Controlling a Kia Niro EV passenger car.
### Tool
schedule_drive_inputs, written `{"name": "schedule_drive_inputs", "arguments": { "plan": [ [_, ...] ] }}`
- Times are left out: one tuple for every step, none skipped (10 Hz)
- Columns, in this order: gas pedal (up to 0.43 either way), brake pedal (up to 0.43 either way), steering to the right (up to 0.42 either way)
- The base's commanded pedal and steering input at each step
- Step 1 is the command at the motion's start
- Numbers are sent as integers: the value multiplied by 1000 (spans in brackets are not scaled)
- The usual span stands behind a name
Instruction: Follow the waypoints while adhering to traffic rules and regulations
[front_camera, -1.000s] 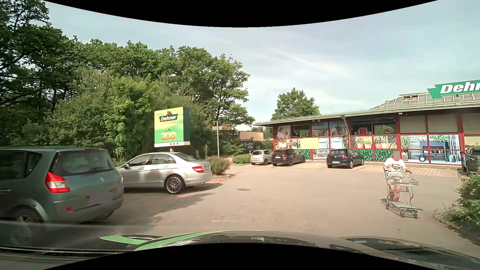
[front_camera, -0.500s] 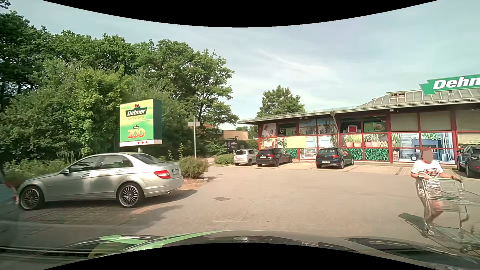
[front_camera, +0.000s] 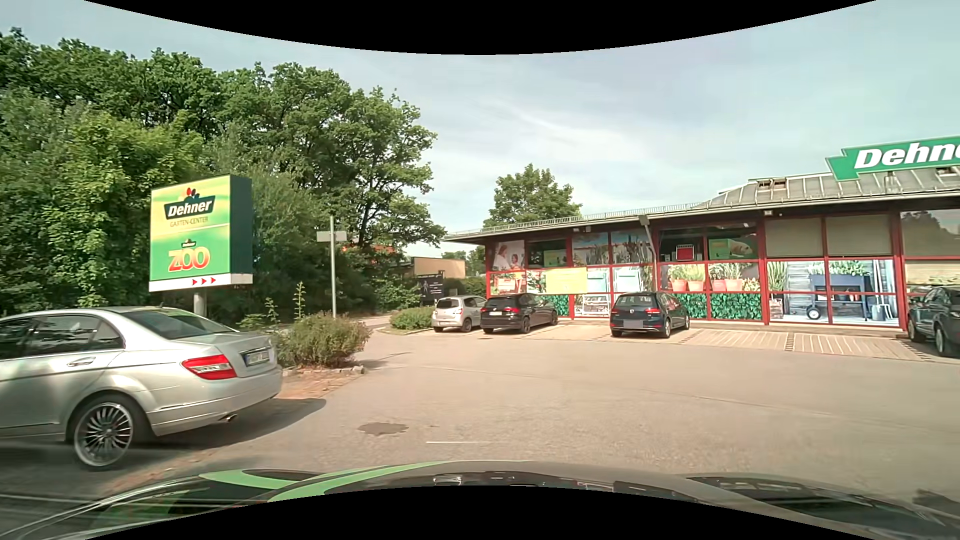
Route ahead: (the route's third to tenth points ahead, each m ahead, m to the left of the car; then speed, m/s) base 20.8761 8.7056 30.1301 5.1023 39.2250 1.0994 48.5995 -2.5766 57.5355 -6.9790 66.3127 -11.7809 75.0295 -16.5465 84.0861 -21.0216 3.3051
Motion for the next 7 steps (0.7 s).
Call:
{"name": "schedule_drive_inputs", "arguments": {
  "plan": [
    [0,171,214],
    [0,177,236],
    [0,177,257],
    [0,189,274],
    [0,189,287],
    [0,189,301],
    [0,189,314]
  ]
}}
